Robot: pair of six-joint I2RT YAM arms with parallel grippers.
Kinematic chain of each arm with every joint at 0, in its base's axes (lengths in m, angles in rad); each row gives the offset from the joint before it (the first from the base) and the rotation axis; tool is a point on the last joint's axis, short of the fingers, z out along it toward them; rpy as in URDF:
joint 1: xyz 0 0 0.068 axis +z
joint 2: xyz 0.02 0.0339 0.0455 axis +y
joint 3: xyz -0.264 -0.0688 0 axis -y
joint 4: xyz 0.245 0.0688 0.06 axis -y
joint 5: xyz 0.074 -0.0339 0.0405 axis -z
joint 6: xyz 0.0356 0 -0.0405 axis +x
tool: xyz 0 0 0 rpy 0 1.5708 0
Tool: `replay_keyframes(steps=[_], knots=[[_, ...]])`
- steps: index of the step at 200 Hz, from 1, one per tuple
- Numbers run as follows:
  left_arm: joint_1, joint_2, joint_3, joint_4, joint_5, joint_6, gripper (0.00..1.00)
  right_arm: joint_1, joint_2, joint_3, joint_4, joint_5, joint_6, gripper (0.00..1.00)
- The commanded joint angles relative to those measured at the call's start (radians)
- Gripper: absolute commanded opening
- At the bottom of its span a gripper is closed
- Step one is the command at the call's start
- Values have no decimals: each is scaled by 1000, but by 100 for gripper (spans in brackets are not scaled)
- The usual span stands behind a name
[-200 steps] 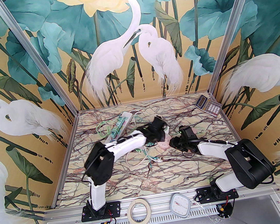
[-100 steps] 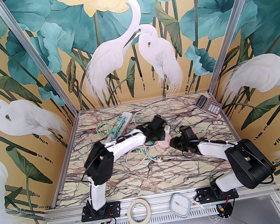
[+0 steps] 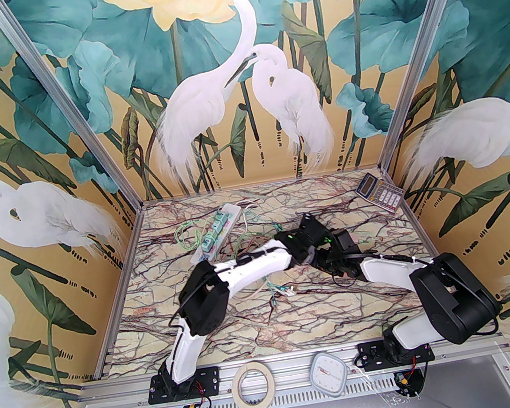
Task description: Pull the plug off the socket
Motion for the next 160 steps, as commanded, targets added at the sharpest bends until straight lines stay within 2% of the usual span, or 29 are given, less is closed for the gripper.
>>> replay_keyframes(steps=[1, 18, 30, 66, 86, 120, 160], knots=[[88, -94, -57, 28, 278, -70, 0, 3, 43, -35, -142, 62, -14, 38], [155, -139, -129, 93, 399, -118, 0, 3, 42, -36, -139, 62, -12, 38], [180, -162, -171, 125, 431, -139, 0, 3, 42, -39, -139, 61, -11, 38], [176, -163, -167, 112, 410, -134, 0, 3, 47, -39, -137, 62, -14, 38], [140, -167, -151, 89, 311, -104, 0, 2, 47, -40, -138, 61, -14, 38], [126, -216, -183, 112, 254, -100, 0, 3, 40, -35, -145, 60, -18, 38], [146, -334, -285, 161, 212, -117, 0, 3, -121, 43, -257, 77, -78, 43]])
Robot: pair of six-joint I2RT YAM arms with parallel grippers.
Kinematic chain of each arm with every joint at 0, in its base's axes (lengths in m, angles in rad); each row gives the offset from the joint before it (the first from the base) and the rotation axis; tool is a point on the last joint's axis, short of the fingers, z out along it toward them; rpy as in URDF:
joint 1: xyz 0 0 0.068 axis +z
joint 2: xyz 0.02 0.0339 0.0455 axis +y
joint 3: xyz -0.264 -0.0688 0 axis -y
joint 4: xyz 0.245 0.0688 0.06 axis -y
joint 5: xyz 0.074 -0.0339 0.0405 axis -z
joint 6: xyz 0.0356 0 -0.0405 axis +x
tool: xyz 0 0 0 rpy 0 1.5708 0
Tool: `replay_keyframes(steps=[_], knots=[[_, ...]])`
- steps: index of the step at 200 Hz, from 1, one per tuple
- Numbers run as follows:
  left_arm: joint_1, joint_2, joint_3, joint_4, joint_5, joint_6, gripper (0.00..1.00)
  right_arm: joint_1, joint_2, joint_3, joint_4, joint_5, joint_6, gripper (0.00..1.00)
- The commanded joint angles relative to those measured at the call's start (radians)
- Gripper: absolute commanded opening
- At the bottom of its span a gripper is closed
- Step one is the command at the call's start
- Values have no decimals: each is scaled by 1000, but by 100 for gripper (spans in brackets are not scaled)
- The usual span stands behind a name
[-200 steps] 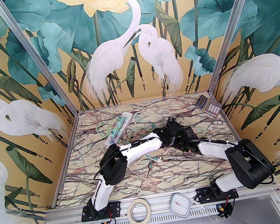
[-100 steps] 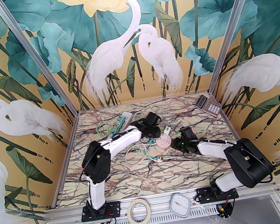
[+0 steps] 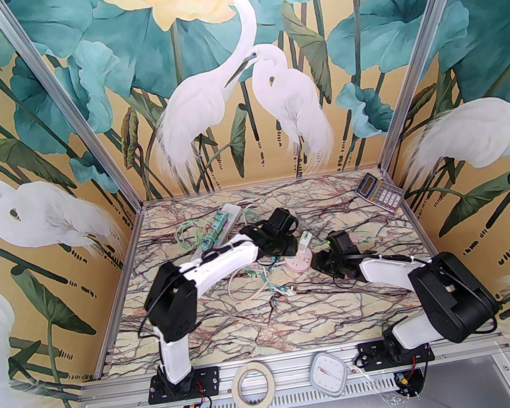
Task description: Pull the plug off the socket
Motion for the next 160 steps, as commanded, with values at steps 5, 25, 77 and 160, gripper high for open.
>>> replay_keyframes(steps=[5, 25, 77, 160], knots=[[22, -119, -62, 61, -57, -11, 0, 0, -125, 63, -197, 62, -73, 45], [27, -176, -102, 67, -85, -15, 0, 1, -250, 111, -258, 135, -117, 53], [28, -251, -167, 81, -79, -22, 1, -3, -508, 59, -284, 392, -160, 95], [35, 52, 253, -4, -92, 26, 0, -8, -784, -200, -103, 539, -128, 99]])
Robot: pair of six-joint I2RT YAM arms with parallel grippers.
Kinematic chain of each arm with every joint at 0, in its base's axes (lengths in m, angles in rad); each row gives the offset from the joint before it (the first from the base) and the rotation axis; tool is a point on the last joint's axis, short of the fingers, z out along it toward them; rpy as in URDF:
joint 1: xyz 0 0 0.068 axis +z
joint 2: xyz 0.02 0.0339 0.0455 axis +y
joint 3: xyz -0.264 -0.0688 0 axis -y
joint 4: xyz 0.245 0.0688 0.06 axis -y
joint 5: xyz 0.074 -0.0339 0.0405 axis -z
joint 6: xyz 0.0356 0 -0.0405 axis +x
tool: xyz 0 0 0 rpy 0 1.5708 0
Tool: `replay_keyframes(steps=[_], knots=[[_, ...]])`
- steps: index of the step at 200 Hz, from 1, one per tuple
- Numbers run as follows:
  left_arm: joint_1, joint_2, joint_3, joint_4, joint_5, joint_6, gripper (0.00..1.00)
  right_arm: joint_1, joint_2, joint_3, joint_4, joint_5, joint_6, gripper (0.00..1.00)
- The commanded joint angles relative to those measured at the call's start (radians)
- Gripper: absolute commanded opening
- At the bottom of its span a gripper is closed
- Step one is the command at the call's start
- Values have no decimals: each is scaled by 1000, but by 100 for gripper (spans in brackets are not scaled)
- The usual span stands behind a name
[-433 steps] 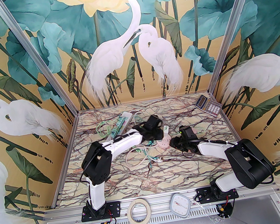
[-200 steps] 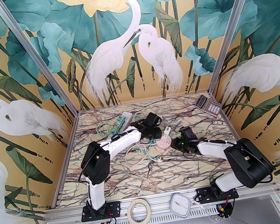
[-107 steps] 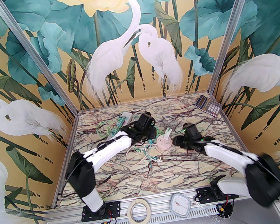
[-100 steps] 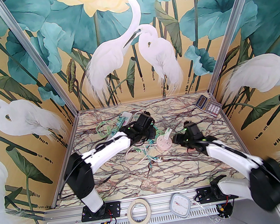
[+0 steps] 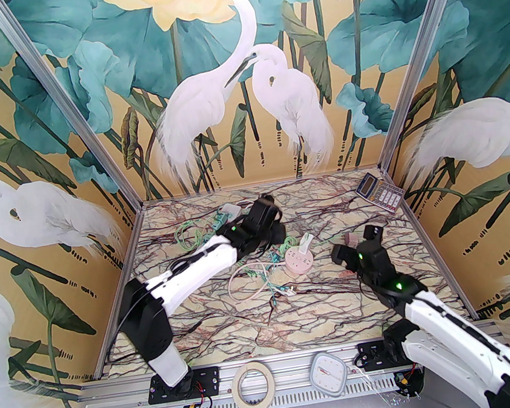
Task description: Pull the plug off the socket
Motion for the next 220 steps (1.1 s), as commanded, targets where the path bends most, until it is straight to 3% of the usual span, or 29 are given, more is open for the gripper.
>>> replay_keyframes(steps=[1, 51, 86, 116, 136, 149, 167, 192, 210, 220], knots=[[7, 120, 156, -24, -27, 27, 0, -5, -70, -9, 68, 52, 4, 99], [10, 403, 475, 20, 53, 36, 2, -6, -60, -2, 60, 23, 10, 99], [22, 618, 680, 43, 199, -21, 4, -8, -30, 23, 45, 15, 10, 99], [52, 737, 725, 138, 382, -116, 7, -8, -34, 21, 46, 19, 10, 99], [67, 777, 729, 160, 425, -172, 9, -9, -30, 19, 52, 18, 8, 99], [69, 776, 726, 145, 418, -166, 22, -9, -26, 19, 60, 13, 7, 99], [69, 743, 709, 116, 389, -136, 28, -9, -14, 23, 64, 10, 5, 99], [70, 648, 647, 102, 333, -96, 61, -9, 7, 28, 72, 4, -3, 99], [70, 559, 587, 96, 293, -64, 77, -10, 20, 29, 78, -4, -11, 99], [69, 487, 537, 98, 274, -49, 80, -9, 24, 32, 79, -8, -15, 99]])
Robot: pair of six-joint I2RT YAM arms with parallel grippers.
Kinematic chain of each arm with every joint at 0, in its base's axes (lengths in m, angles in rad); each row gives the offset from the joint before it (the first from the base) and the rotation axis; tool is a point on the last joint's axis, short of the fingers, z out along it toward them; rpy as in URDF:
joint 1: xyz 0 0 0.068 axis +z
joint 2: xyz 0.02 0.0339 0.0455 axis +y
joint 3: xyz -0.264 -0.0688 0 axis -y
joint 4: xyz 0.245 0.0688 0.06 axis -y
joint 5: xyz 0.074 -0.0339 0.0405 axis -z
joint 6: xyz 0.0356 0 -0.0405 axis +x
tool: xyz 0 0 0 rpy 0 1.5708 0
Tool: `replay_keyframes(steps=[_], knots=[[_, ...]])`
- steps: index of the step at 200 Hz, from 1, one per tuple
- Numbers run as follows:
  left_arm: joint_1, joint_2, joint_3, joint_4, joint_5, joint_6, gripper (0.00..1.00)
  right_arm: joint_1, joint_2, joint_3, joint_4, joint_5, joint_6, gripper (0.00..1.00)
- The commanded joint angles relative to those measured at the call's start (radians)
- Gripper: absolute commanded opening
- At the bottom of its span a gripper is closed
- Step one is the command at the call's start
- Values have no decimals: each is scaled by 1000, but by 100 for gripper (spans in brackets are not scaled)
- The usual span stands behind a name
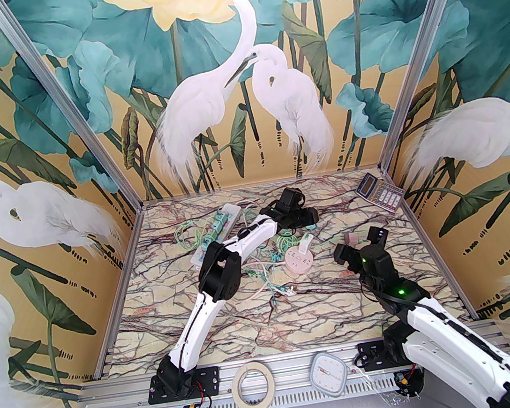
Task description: Pull the plug off the socket
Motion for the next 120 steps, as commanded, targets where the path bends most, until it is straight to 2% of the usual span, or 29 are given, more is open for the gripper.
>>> replay_keyframes(steps=[1, 23, 50, 87, 116, 120], knots=[[-5, -206, -69, 1, -59, 49, 80, -4, 11, 33, 22, -16, -16, 99], [-5, -369, -245, 54, -90, 56, 85, -4, 25, 27, 40, -36, -27, 99], [-6, -587, -578, 206, -122, 18, 88, -4, 69, 22, 71, -60, -36, 99], [-25, -840, -963, 311, -235, -2, 89, -4, 158, 45, 52, -92, -23, 99], [-40, -990, -1203, 382, -309, 10, 90, 12, 232, 134, -16, -175, 30, 83], [-39, -1005, -1231, 395, -315, 13, 90, 17, 246, 150, -23, -179, 37, 77]])
